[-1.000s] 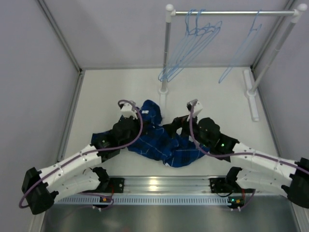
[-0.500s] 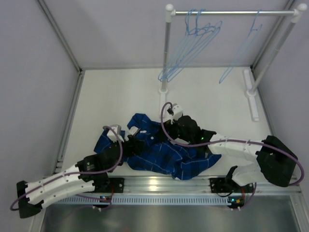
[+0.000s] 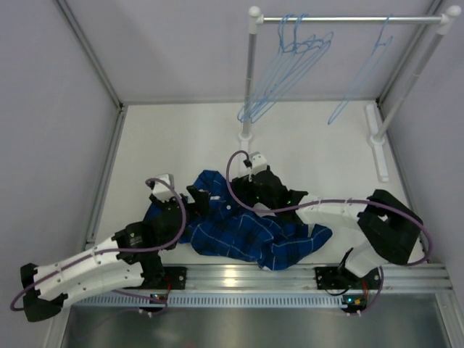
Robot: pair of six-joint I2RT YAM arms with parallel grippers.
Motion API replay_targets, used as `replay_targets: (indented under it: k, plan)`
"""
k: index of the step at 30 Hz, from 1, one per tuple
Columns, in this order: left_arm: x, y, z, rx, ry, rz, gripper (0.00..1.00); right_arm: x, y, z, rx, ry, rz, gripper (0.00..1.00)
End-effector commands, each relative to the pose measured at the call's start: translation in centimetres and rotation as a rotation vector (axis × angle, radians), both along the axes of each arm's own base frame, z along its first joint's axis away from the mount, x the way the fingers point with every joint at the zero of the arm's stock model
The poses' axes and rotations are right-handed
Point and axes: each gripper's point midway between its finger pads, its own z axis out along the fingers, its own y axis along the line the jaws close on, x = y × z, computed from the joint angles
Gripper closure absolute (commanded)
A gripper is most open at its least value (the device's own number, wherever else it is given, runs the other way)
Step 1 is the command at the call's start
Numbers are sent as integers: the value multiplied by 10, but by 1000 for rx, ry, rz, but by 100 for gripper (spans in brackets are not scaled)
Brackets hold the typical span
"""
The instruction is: Place the shirt on the hanger
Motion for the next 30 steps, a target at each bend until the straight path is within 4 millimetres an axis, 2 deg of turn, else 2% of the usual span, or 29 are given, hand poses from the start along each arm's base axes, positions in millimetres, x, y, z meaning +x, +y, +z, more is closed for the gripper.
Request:
replay_targets:
  k: [1,5,8,10,11,12,13,14,16,19,20,22,23,24,25,26,27,29,30]
  plan:
    - [13,-5,-6,112,25,77,2,-1,10,-15,29,-2,-2,12]
    - [19,-19,-27,194,122,62,2,-2,2,-39,3,23,-40,14]
    - [27,-22,-43,198,217,58,2,-2,-2,-51,-38,30,-51,17]
    - [36,-11,-57,167,283,94,2,-3,-3,-55,-51,37,-45,25]
    - [34,-14,-65,131,330,63,2,-5,-2,-56,-48,41,-36,35]
    - [40,-3,-67,112,345,86,2,-6,-3,-59,-48,45,-36,41]
    - [42,-5,-68,83,344,70,2,-5,-3,-57,-34,40,-39,52]
    - [38,-8,-74,54,366,29,2,-5,-3,-57,-27,37,-44,78]
    - [40,-6,-73,38,359,9,2,-5,-5,-57,-9,35,-55,100]
    - [41,-13,-61,38,311,-77,2,-5,-4,-36,55,-8,-50,100]
    - [46,-21,-49,30,268,-114,2,-4,-3,-16,103,-40,-49,100]
    - [49,-33,-40,99,213,-235,2,-6,-7,2,132,-77,-45,100]
    - [53,-36,-35,124,191,-253,2,-6,-9,27,175,-117,-42,100]
    - [61,-39,-29,166,169,-267,2,-8,-13,35,173,-138,-39,100]
    - [66,-42,-25,182,160,-276,2,-8,-17,45,182,-159,-44,100]
    - [71,-47,-30,208,173,-291,2,-10,-21,67,222,-194,-43,100]
    - [79,-53,-19,219,137,-311,2,-13,-26,73,226,-212,-40,100]
    - [85,-68,-22,236,141,-371,2,-18,-34,95,266,-252,-37,100]
    - [92,-78,-7,232,110,-396,2,-21,-37,102,280,-261,-32,100]
